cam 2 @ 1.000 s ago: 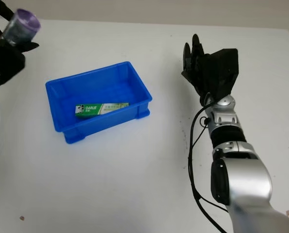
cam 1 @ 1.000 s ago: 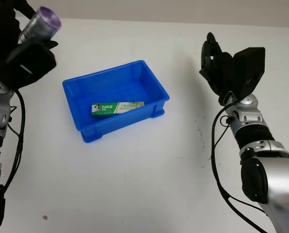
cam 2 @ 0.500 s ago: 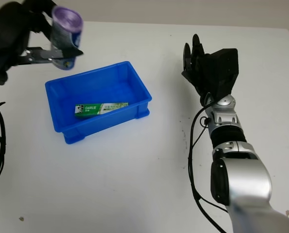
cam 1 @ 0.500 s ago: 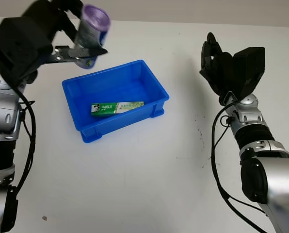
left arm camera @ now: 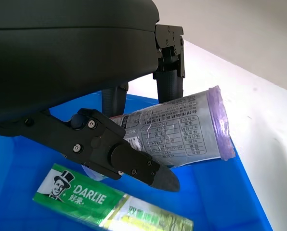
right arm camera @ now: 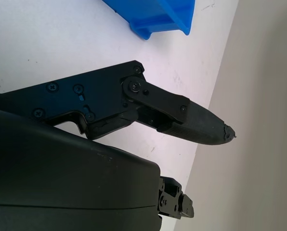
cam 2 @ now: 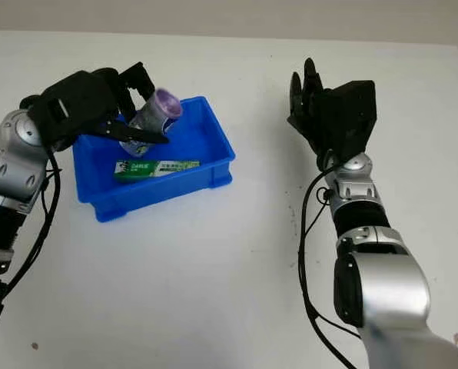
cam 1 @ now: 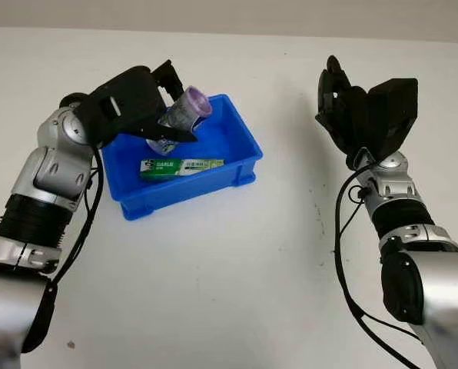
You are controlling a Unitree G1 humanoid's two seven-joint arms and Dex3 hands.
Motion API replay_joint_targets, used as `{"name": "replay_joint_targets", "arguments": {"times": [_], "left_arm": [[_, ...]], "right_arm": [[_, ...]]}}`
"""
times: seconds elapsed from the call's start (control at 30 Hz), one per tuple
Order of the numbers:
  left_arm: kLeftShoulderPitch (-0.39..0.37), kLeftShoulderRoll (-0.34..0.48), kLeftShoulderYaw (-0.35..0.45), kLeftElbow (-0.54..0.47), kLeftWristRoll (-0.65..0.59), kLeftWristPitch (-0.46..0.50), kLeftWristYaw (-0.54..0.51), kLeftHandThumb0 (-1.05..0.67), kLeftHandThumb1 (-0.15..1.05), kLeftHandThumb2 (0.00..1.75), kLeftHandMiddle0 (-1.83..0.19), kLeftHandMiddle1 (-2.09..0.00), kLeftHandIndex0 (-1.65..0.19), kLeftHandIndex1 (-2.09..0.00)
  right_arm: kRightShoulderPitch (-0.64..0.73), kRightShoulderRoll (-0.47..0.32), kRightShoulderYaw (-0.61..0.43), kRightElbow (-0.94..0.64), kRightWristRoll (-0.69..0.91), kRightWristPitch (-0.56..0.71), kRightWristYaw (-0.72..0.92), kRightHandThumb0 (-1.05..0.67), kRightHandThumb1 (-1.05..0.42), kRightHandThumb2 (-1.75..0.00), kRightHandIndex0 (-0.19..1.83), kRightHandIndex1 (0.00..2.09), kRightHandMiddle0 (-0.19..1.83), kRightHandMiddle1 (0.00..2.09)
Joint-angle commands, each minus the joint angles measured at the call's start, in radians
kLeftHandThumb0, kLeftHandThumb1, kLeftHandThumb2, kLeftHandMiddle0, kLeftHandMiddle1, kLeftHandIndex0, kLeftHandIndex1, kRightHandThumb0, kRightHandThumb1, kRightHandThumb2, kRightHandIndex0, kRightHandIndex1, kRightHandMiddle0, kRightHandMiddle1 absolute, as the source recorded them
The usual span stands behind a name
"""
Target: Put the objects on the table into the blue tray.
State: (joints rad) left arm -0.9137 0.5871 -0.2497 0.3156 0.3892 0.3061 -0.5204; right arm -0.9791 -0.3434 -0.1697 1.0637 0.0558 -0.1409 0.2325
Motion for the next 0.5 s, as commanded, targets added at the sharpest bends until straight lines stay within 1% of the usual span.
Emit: {"name": "replay_joint_targets", "arguments": {"times": [0.0, 0.03, 0.1, 0.13, 0.17, 0.2, 0.27, 0.3, 0.37, 0.4, 0.47], "left_arm": [[0.0, 0.022, -0.026, 0.014, 0.01, -0.017, -0.046, -0.44, 1.02, 0.06, 0.09, -1.74, 0.17, -1.48], [0.002, 0.025, -0.023, 0.01, 0.009, -0.025, -0.061, -0.51, 1.03, 0.06, 0.07, -1.33, 0.18, -1.14], [0.007, 0.026, -0.01, 0.004, -0.002, -0.044, -0.077, -0.57, 1.04, 0.07, -0.01, -0.82, 0.19, -0.84], [0.009, 0.02, 0.004, 0.002, -0.017, -0.048, -0.082, -0.59, 1.05, 0.08, -0.04, -0.64, 0.19, -0.75], [0.01, 0.013, 0.017, 0.0, -0.033, -0.047, -0.082, -0.6, 1.05, 0.09, -0.04, -0.57, 0.19, -0.71], [0.012, 0.005, 0.03, -0.004, -0.048, -0.048, -0.077, -0.61, 1.05, 0.09, -0.04, -0.55, 0.19, -0.7], [0.019, -0.009, 0.054, -0.011, -0.072, -0.058, -0.053, -0.58, 1.04, 0.07, 0.05, -0.73, 0.19, -0.79], [0.026, -0.016, 0.067, -0.021, -0.083, -0.066, -0.037, -0.55, 1.04, 0.06, 0.11, -0.87, 0.19, -0.84], [0.039, -0.032, 0.097, -0.043, -0.111, -0.074, -0.009, -0.44, 1.03, 0.05, 0.17, -1.11, 0.19, -1.02], [0.045, -0.042, 0.114, -0.055, -0.129, -0.073, 0.005, -0.4, 1.03, 0.06, 0.18, -1.16, 0.19, -1.09], [0.057, -0.074, 0.157, -0.086, -0.178, -0.043, 0.031, -0.35, 1.04, 0.1, 0.19, -1.37, 0.19, -1.33]], "right_arm": [[0.011, -0.007, -0.001, -0.013, 0.005, 0.011, 0.003, -0.71, -1.05, -0.83, -0.19, 0.0, -0.19, 0.0], [0.01, -0.006, -0.003, -0.012, 0.006, 0.011, 0.002, -0.7, -1.05, -0.83, -0.19, 0.0, -0.19, 0.0], [0.01, -0.004, -0.005, -0.014, 0.007, 0.012, -0.001, -0.7, -1.05, -0.83, -0.19, 0.0, -0.19, 0.0], [0.01, -0.004, -0.003, -0.012, 0.004, 0.008, -0.004, -0.69, -1.05, -0.83, -0.19, 0.0, -0.19, 0.0], [0.01, -0.004, 0.0, -0.011, 0.001, 0.008, -0.005, -0.69, -1.05, -0.82, -0.19, 0.0, -0.19, 0.0], [0.009, -0.005, 0.002, -0.01, -0.002, 0.008, -0.006, -0.69, -1.05, -0.82, -0.19, 0.0, -0.19, 0.0], [0.006, -0.005, 0.005, -0.007, -0.006, 0.009, -0.008, -0.69, -1.05, -0.82, -0.19, 0.0, -0.19, 0.0], [0.005, -0.006, 0.006, -0.004, -0.008, 0.008, -0.008, -0.69, -1.05, -0.82, -0.19, 0.0, -0.19, 0.0], [0.003, -0.007, 0.008, -0.003, -0.008, 0.006, 0.0, -0.7, -1.05, -0.83, -0.19, 0.0, -0.19, 0.0], [0.002, -0.008, 0.01, -0.004, -0.01, 0.009, 0.003, -0.69, -1.05, -0.84, -0.19, 0.0, -0.19, 0.0], [-0.001, -0.006, 0.01, -0.005, -0.008, 0.013, 0.003, -0.7, -1.05, -0.84, -0.19, 0.0, -0.19, 0.0]]}}
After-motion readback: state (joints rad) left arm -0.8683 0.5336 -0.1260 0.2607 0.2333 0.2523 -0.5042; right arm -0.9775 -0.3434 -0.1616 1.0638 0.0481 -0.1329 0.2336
